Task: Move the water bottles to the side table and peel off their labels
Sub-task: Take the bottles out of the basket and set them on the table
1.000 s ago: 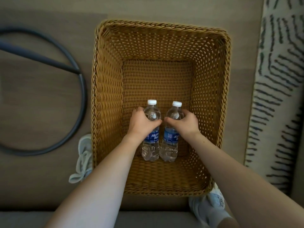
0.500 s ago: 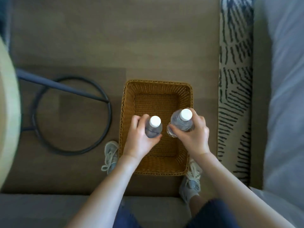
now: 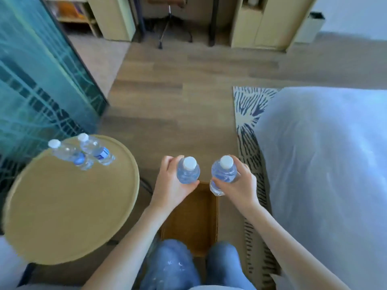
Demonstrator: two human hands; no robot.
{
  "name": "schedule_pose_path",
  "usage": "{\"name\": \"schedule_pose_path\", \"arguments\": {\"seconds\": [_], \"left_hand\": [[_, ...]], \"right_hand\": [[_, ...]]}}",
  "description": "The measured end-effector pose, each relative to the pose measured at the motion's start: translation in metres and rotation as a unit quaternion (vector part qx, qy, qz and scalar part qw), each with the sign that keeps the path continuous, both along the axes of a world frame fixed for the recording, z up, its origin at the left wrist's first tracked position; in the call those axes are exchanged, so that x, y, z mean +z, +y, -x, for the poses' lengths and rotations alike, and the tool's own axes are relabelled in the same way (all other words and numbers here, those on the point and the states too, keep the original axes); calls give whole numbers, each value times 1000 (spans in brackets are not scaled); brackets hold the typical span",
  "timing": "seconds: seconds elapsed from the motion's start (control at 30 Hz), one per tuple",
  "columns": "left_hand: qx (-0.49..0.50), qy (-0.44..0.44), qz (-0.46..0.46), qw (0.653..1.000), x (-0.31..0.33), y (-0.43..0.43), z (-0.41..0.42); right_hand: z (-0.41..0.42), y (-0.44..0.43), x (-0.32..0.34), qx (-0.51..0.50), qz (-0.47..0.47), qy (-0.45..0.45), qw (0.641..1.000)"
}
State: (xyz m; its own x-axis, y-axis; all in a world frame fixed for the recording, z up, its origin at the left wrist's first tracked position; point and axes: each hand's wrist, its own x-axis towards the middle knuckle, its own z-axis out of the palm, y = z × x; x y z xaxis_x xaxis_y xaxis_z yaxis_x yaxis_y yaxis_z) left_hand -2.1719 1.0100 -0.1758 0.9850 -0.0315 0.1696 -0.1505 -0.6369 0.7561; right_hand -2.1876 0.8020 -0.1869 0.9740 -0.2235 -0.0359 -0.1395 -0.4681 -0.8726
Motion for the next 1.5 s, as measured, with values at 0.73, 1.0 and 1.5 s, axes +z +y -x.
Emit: {"name": "schedule_pose_path", "arguments": {"seconds": [0.73, 1.0, 1.5], "left_hand": [[205, 7, 39, 978, 59, 121, 78], [298, 21, 37, 954, 18, 239, 49], [285, 74, 22, 955, -104, 371, -37]], "right_hand": [[-14, 127, 70, 239, 5, -81, 968], [-56, 255, 36, 297, -19, -49, 953], [-115, 399, -106, 177, 12, 105, 979]]}}
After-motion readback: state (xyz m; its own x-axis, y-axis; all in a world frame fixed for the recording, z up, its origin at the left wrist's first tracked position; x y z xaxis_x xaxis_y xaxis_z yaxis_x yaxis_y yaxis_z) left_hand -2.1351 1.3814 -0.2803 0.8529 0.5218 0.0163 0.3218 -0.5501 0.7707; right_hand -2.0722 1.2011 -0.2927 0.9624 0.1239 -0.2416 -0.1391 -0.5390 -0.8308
